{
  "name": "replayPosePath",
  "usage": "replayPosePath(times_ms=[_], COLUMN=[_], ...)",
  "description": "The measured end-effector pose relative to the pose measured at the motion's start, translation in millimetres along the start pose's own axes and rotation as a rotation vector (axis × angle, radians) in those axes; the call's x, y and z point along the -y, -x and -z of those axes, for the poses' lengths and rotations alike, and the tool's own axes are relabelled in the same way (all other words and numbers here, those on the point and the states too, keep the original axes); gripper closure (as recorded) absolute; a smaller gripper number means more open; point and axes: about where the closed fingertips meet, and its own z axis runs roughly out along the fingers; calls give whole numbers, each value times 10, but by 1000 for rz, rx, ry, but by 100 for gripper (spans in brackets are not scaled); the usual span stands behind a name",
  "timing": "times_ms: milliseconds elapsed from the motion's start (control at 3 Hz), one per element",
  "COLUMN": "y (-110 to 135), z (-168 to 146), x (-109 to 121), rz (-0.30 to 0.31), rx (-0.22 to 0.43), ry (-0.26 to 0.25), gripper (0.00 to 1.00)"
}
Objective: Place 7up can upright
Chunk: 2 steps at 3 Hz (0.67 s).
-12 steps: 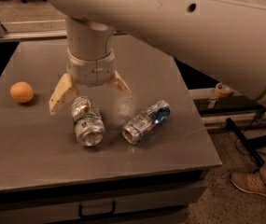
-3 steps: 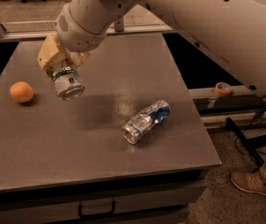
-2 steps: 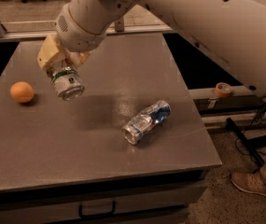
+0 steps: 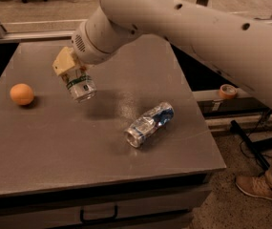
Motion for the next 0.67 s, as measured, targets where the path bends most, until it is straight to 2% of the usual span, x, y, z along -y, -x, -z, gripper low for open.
replayPosePath(times_ms=[333,667], y=[126,311], z=[20,76], x=[182,260], rz=[125,204], rx=[148,291], ry=[-13,11], gripper=[100,100])
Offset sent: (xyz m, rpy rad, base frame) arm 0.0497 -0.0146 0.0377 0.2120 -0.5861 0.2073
